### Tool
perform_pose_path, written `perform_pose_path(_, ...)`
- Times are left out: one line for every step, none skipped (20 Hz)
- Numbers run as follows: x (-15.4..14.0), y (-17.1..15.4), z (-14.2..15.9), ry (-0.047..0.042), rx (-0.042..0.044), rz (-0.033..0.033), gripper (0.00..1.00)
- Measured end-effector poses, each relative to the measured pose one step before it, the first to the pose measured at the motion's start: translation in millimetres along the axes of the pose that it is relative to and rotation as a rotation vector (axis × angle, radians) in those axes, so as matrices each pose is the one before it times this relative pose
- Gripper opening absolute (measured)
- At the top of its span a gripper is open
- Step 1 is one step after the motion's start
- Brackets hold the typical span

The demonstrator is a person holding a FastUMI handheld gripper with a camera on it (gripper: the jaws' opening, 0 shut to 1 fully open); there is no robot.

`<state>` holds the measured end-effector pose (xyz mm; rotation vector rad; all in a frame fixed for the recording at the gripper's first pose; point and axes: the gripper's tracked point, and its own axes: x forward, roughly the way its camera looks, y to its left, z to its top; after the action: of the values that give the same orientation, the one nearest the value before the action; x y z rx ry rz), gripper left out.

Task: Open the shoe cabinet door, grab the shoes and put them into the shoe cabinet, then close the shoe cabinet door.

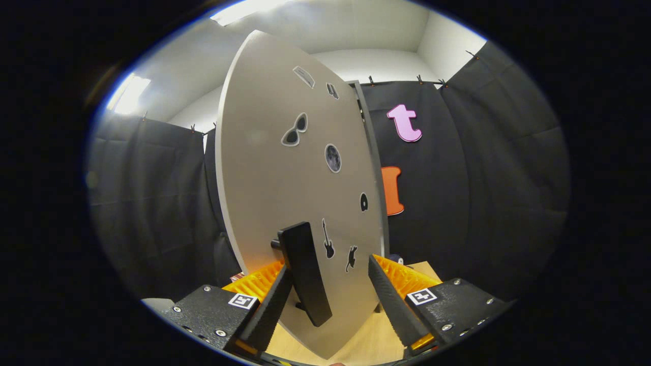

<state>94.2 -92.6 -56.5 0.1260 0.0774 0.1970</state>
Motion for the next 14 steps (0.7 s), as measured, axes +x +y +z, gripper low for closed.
perform_pose_path(2.95,4.62,-2.11,0.00434,0.00719,0.01014,0.92)
perform_pose_path(4.37,3.48,0.90,-0.00076,-0.00273,0.00936,0.92)
perform_pose_path(6.28,4.69,-0.24,0.00227,-0.01168,0.01212,0.92)
perform_pose_path(6.63,5.36,-0.61,-0.00004,-0.01151,0.01320,0.92)
perform_pose_path(5.37,12.35,-2.24,0.00621,-0.00979,0.01818,0.92)
perform_pose_path(6.41,11.11,-3.58,0.00661,-0.00515,0.01837,0.92)
perform_pose_path(5.43,9.02,-1.92,0.00343,-0.00367,0.01514,0.92)
perform_pose_path(7.79,3.52,-2.09,0.00060,-0.00162,0.01006,0.93)
perform_pose_path(9.41,3.86,3.22,-0.01100,0.00147,0.00564,0.94)
perform_pose_path(8.71,6.50,-3.28,0.00983,-0.00648,0.01356,0.95)
perform_pose_path(8.75,6.56,1.44,-0.00720,-0.00871,0.00424,0.96)
perform_pose_path(7.36,6.24,0.61,-0.00011,-0.01599,0.00116,0.96)
perform_pose_path(7.67,5.32,1.33,-0.00330,-0.00842,0.00138,0.97)
perform_pose_path(7.75,5.23,-1.05,0.00342,-0.00433,0.00254,0.97)
